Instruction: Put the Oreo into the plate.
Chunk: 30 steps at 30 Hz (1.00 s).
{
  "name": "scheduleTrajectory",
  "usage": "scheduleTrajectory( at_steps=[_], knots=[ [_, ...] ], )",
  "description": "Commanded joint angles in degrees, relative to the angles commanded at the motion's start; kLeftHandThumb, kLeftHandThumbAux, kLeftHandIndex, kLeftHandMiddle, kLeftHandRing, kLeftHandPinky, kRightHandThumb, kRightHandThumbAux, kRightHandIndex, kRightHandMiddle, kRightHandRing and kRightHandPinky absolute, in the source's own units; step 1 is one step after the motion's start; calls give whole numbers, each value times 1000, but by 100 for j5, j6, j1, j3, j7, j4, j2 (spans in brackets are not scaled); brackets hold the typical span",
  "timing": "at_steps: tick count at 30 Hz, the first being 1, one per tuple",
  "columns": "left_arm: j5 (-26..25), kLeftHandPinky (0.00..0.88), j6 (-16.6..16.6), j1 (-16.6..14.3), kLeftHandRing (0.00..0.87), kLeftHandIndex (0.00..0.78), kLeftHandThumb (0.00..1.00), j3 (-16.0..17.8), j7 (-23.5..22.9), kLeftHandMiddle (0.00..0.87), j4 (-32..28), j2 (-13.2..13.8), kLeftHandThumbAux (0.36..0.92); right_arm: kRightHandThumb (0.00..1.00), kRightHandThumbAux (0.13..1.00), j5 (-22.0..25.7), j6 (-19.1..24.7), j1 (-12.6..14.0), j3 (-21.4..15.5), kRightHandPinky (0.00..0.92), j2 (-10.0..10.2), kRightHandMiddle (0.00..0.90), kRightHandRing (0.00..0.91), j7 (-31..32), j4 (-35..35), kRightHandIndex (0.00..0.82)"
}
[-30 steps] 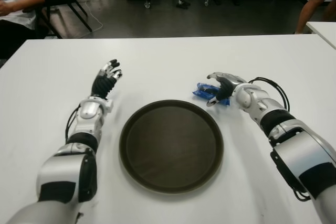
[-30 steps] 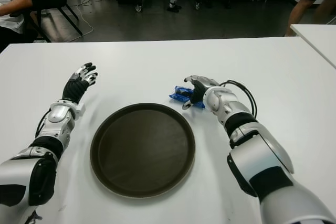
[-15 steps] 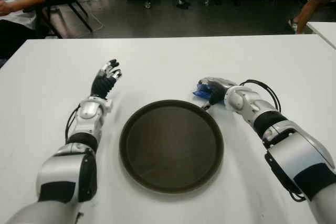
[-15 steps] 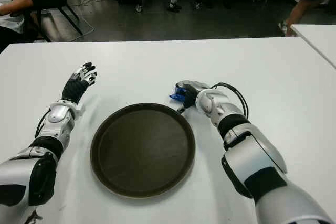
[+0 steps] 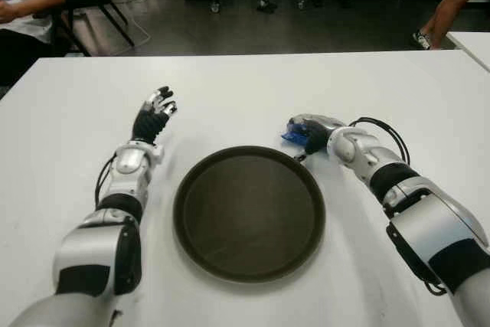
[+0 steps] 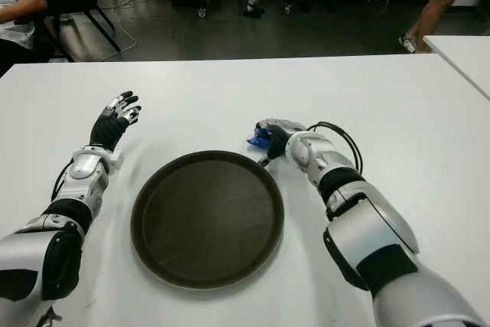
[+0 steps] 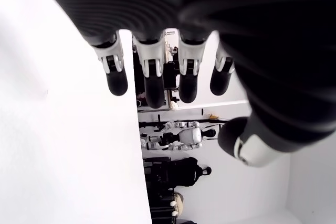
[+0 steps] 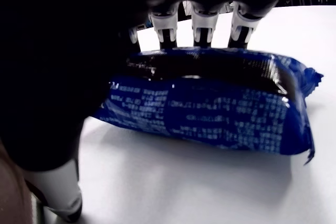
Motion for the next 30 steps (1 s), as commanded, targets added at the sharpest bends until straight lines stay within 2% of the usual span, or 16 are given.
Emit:
scheduleTrajectory(
  at_steps=[6,22,30],
  knots=[
    [0,79,-7,1,99,54,104,-1,0,123,-3,-6,603,0,746,47,-26,17,-63,86,0,92,91,-111,-25,89],
    [-6,98,-64,18,110,54,95,2,-16,125,-21,0,615,0,752,88,-85,32,-120,98,5,114,108,-386,-57,101],
    [4,76,-49,20,97,51,98,-7,-22,120,-23,20,624,0,754,96,-76,20,-141,94,14,110,109,-428,-70,100]
  ],
)
